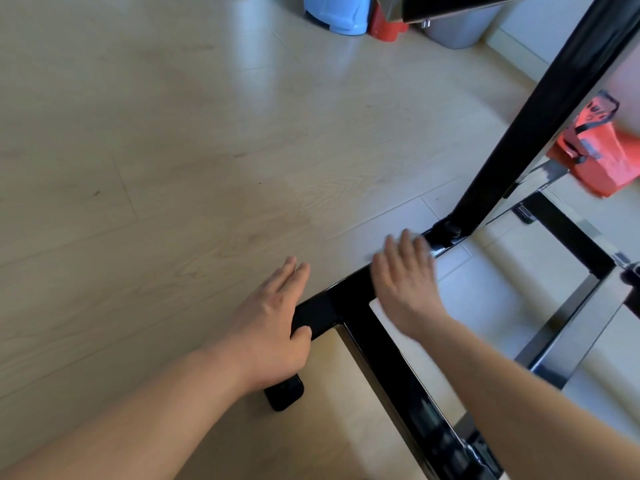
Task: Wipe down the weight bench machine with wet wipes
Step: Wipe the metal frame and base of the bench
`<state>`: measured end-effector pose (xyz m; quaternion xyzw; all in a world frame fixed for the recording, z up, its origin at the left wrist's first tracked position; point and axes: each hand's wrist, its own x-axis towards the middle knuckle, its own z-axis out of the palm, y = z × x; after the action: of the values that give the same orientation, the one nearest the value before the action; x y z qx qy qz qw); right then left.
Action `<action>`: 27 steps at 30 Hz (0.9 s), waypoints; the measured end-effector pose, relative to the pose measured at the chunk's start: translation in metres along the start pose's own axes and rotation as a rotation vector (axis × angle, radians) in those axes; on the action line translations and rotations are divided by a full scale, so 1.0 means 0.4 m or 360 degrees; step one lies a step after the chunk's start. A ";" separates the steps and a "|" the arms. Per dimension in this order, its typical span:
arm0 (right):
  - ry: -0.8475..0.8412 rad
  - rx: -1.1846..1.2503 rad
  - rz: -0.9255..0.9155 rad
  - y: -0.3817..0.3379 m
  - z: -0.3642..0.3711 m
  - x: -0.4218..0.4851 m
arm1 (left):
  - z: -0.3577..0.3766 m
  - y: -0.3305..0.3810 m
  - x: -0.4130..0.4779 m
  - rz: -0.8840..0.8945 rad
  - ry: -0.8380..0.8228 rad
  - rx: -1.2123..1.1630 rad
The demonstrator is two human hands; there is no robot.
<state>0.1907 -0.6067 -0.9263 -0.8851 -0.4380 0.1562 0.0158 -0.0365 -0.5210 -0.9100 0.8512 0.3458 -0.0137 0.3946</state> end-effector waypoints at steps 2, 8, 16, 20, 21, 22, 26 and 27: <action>-0.0019 0.0019 -0.0315 -0.065 0.038 -0.069 | 0.004 -0.005 0.001 -0.0008 -0.0013 -0.0020; -0.0066 0.0064 -0.0166 0.012 -0.004 -0.002 | 0.004 -0.030 -0.002 -0.0084 0.0026 -0.0077; -0.0018 0.0046 0.0097 -0.067 0.020 -0.019 | -0.024 -0.044 -0.021 -0.0095 0.0028 -0.0067; -0.0179 -0.0018 -0.0546 -0.233 0.081 -0.222 | -0.044 -0.063 -0.022 -0.0135 0.0075 -0.0054; -0.0190 -0.0068 -0.0599 -0.229 0.083 -0.229 | -0.050 -0.071 -0.027 -0.0152 0.0083 -0.0040; -0.0182 -0.0103 -0.0589 -0.212 0.073 -0.214 | -0.056 -0.078 -0.034 -0.0169 0.0089 -0.0031; -0.0182 0.0010 -0.0116 -0.096 0.021 -0.100 | -0.073 -0.096 -0.069 -0.0229 0.0097 -0.0057; -0.0178 0.0004 -0.0044 -0.089 0.017 -0.094 | -0.076 -0.098 -0.075 -0.0231 0.0085 -0.0048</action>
<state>0.1400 -0.6149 -0.9170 -0.8688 -0.4503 0.2058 -0.0055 -0.0904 -0.5000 -0.9063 0.8179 0.4172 -0.0144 0.3959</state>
